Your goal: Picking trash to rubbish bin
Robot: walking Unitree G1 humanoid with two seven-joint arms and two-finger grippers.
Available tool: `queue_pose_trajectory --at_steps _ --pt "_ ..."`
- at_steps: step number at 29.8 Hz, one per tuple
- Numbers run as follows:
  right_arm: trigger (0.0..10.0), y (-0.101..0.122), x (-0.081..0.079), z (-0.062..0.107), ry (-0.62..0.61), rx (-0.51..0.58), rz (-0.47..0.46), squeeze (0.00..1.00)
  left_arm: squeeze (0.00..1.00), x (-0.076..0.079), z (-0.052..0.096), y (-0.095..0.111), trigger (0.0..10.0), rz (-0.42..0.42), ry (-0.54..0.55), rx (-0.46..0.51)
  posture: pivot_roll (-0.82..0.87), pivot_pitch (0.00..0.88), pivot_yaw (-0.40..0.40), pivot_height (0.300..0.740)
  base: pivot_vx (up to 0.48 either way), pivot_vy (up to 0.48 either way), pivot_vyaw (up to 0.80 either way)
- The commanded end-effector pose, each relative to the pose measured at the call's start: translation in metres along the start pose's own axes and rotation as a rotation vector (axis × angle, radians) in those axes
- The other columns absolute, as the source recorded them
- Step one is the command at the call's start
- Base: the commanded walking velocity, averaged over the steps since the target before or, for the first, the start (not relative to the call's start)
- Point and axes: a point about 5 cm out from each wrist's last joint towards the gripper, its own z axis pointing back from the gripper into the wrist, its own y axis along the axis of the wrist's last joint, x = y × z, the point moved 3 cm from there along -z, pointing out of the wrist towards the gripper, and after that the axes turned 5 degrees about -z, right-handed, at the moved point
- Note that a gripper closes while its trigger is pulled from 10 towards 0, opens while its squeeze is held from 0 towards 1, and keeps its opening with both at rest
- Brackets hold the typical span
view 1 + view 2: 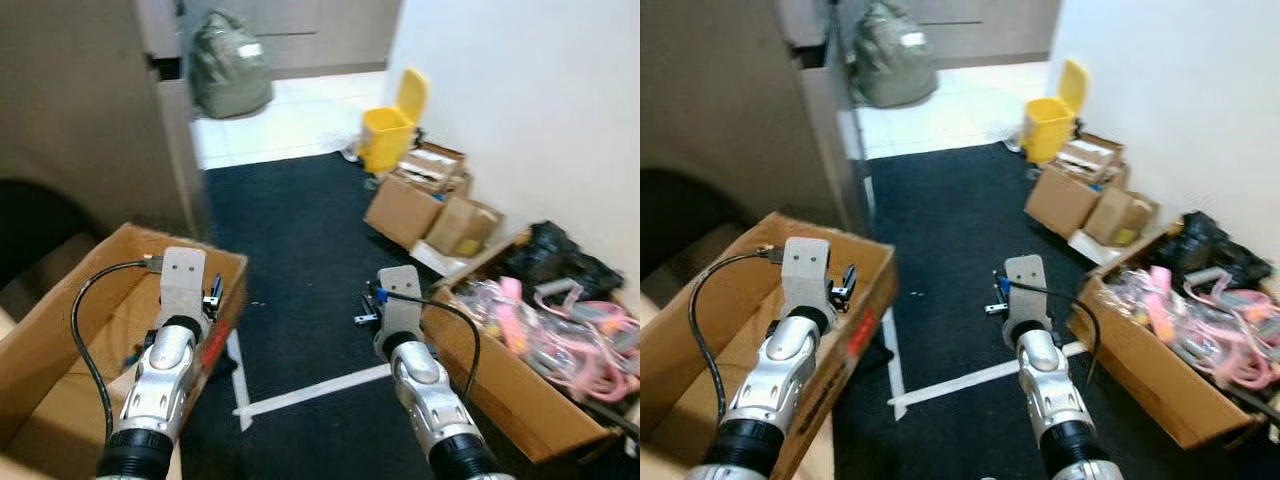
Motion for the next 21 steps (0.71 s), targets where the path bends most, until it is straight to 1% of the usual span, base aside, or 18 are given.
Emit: queue_pose_trajectory --at_steps 1,9,14,17,21 --pt "10.0 -0.011 0.0 0.004 -0.011 -0.04 -0.005 0.0 0.0 -0.001 0.001 -0.01 10.0 -0.011 -0.006 -0.043 0.0 0.085 -0.009 0.74 0.0 0.0 -0.8" --pt "10.0 -0.018 0.011 0.006 -0.066 -0.059 0.018 0.0 0.0 -0.002 0.004 -0.017 10.0 -0.02 -0.011 -0.057 0.0 0.079 -0.005 0.74 0.0 0.0 -0.8" --pt "10.0 -0.024 0.024 0.009 -0.108 -0.079 0.017 0.0 0.0 -0.009 0.006 -0.026 10.0 -0.006 0.002 -0.093 0.0 0.079 -0.006 0.74 0.0 0.0 -0.8" --pt "10.0 -0.027 0.031 0.011 -0.136 -0.087 0.009 0.0 0.0 -0.009 0.006 -0.031 10.0 -0.012 -0.005 -0.109 0.0 0.076 0.0 0.74 0.0 0.0 -0.8" --pt "10.0 -0.031 0.033 0.014 -0.143 -0.096 0.008 0.0 0.0 -0.007 0.006 -0.033 10.0 -0.009 -0.005 -0.117 -0.01 0.076 -0.001 0.74 0.0 0.0 -0.8"
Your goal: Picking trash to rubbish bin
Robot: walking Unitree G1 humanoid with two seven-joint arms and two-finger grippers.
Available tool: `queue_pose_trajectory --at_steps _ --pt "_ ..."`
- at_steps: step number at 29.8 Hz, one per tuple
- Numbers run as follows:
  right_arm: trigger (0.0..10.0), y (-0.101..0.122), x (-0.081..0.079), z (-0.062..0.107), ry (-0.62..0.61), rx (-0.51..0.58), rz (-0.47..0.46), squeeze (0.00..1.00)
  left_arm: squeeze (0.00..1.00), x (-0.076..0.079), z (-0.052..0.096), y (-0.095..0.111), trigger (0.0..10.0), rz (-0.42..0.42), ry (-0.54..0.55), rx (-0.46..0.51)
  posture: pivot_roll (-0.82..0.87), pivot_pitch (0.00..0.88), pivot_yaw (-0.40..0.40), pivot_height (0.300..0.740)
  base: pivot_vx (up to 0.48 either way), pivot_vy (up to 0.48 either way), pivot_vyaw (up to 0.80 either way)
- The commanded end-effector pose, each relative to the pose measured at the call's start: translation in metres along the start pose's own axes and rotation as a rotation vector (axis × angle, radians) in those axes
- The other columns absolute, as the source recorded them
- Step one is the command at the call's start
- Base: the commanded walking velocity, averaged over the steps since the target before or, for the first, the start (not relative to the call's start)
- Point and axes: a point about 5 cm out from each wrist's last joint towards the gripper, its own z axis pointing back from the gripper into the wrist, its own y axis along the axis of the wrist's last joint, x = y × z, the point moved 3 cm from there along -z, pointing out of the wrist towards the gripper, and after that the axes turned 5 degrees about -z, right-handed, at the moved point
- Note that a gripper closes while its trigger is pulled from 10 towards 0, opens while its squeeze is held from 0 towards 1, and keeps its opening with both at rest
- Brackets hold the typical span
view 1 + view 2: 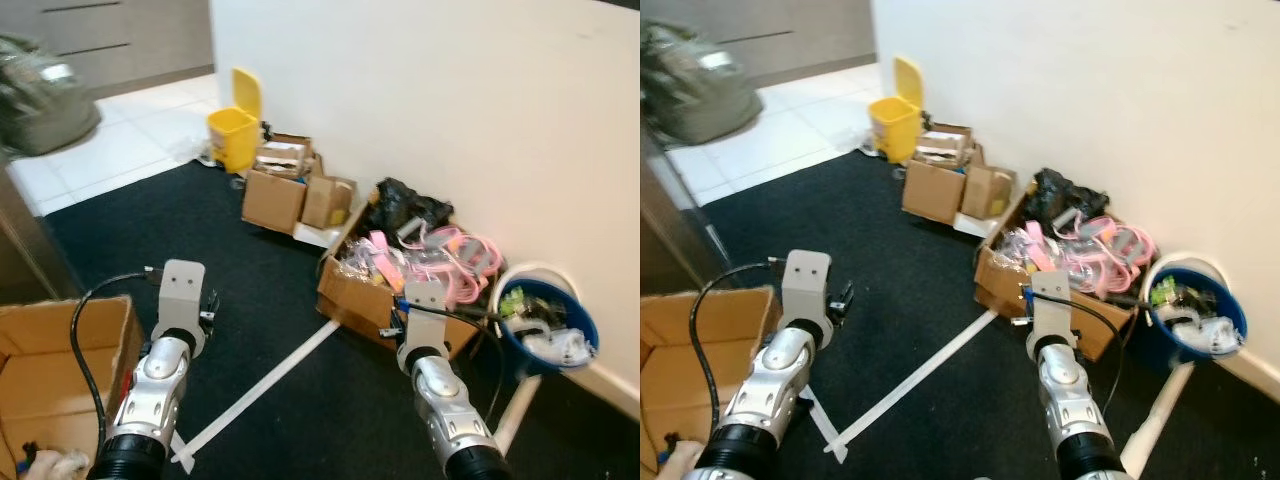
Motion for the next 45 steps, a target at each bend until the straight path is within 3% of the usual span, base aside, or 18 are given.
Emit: queue_pose_trajectory --at_steps 1,45 --pt "10.0 -0.008 0.007 0.003 -0.021 -0.022 0.005 0.0 0.0 0.004 0.001 -0.004 10.0 -0.001 -0.014 -0.01 -0.01 0.076 -0.001 0.74 0.0 0.0 -0.8" --pt "10.0 -0.015 0.008 0.007 -0.039 -0.049 0.014 0.0 0.0 0.005 0.001 -0.013 10.0 -0.008 0.007 -0.038 -0.01 0.078 0.003 0.74 0.0 0.0 -0.8"
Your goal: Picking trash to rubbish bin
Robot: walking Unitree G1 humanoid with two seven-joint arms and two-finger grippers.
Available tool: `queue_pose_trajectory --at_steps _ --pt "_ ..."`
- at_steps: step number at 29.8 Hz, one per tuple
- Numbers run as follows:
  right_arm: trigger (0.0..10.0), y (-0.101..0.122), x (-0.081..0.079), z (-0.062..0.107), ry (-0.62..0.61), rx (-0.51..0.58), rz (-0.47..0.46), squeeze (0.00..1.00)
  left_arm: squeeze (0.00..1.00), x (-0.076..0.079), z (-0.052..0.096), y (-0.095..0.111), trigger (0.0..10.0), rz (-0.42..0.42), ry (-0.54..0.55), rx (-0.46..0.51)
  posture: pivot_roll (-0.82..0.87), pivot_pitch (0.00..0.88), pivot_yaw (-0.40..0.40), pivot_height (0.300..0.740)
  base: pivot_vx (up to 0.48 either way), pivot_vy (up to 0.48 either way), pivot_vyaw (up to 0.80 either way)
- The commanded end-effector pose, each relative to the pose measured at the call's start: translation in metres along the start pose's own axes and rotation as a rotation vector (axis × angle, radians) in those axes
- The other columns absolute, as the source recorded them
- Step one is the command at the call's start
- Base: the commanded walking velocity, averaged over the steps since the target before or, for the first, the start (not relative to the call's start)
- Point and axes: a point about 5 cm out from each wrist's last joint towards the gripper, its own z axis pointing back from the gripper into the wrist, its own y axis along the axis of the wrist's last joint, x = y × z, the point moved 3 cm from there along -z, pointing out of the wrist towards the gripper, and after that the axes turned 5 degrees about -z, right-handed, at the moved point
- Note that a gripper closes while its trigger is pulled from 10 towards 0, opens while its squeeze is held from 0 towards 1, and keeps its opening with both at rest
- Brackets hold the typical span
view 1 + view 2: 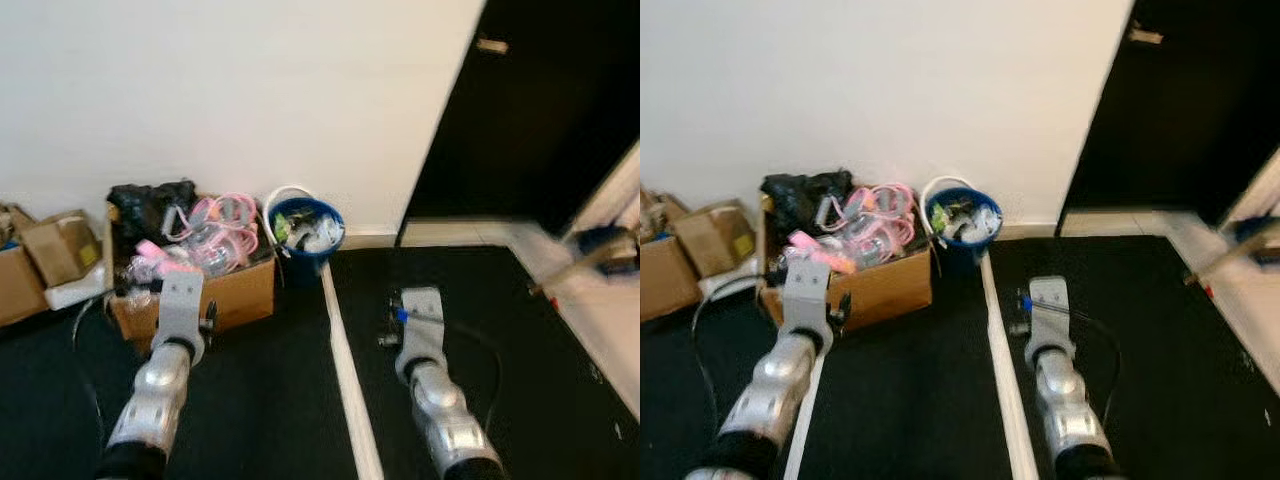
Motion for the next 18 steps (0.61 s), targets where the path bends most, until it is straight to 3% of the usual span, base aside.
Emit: queue_pose_trajectory --at_steps 1,18 --pt "10.0 -0.004 0.0029 0.0006 -0.01 -0.019 0.007 0.0 0.0 0.0029 -0.0003 -0.001 10.0 -0.011 -0.007 -0.005 -0.01 0.079 0.002 0.74 0.0 0.0 -0.8" --pt "10.0 -0.0047 0.0043 0.0006 -0.014 -0.032 -0.014 0.0 0.0 0.0037 -0.0005 0.0012 10.0 -0.008 -0.004 0.002 -0.02 0.07 -0.002 0.74 0.0 0.0 -0.8"
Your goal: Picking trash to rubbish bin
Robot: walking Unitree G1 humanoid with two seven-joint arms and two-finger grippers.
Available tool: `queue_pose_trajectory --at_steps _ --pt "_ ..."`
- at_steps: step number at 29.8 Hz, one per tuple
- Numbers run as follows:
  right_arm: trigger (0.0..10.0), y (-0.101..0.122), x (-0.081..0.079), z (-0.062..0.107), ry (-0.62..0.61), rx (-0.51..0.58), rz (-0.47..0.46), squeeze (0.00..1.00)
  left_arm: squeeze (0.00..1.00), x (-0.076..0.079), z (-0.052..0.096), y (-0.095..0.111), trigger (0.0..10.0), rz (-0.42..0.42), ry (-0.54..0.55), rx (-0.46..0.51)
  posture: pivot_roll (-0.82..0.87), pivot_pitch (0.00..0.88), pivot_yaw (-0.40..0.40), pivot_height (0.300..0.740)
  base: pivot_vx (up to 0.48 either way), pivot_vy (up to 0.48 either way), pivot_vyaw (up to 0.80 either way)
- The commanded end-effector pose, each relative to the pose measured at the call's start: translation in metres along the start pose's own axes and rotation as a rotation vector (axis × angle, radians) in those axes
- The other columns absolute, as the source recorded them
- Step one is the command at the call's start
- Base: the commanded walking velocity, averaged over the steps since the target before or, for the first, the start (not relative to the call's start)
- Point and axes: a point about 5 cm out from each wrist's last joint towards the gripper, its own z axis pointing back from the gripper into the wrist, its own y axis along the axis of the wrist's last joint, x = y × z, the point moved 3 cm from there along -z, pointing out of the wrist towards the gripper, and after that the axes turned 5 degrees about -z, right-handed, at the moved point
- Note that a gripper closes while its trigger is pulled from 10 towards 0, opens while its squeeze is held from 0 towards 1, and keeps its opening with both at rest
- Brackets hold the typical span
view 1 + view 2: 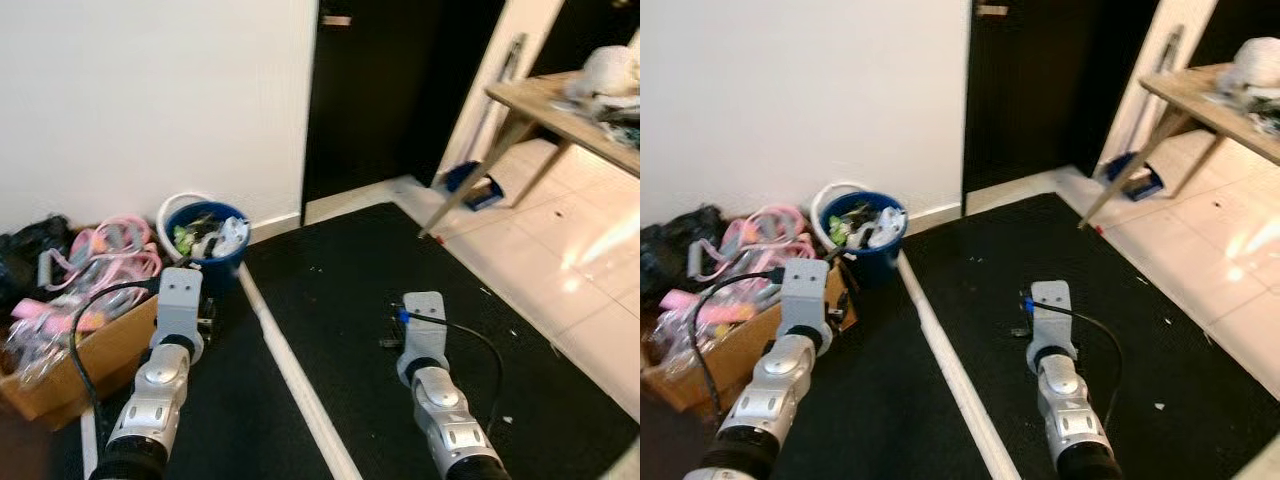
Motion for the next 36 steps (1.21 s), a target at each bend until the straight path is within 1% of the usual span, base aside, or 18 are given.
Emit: queue_pose_trajectory --at_steps 1,18,28,36 --pt "10.0 -0.0057 0.0019 0.0016 -0.005 -0.026 -0.005 0.0 0.0 0.0026 0.0007 -0.0015 10.0 -0.006 -0.009 -0.004 -0.02 0.07 -0.002 0.74 0.0 0.0 -0.8" --pt "10.0 -0.0075 0.0035 0.0037 -0.014 -0.025 0.004 0.0 0.0 0.007 -0.0002 -0.0023 10.0 -0.006 -0.03 -0.007 -0.02 0.055 -0.002 0.74 0.0 0.0 -0.8" --pt "10.0 -0.0068 0.0018 0.0042 -0.015 -0.024 0.001 0.0 0.0 0.0063 -0.0017 -0.0023 10.0 0.009 -0.034 -0.005 -0.02 0.059 -0.001 0.74 0.0 0.0 -0.8" --pt "10.0 -0.0066 0.0021 0.0042 -0.021 -0.025 -0.004 0.0 0.0 0.0061 -0.0024 -0.0022 10.0 0.002 -0.036 -0.01 -0.02 0.064 0.0 0.74 0.0 0.0 -0.8"
